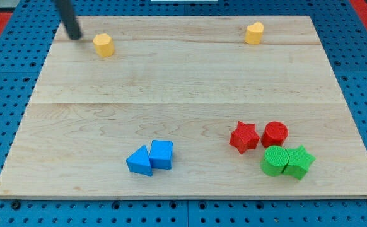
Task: Push the hexagon to the left of the heart
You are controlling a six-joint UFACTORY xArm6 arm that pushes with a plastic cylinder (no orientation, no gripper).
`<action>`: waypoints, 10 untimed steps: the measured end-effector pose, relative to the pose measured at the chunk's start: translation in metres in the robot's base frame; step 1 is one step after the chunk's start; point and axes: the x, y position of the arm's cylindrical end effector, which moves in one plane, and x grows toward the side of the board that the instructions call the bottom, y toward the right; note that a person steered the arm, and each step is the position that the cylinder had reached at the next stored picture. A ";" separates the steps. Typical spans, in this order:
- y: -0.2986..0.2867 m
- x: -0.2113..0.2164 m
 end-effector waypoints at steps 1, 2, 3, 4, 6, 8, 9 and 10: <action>-0.007 0.021; -0.025 0.046; 0.041 0.031; 0.104 0.010; 0.217 0.004; 0.208 -0.025; 0.210 -0.028; 0.280 -0.028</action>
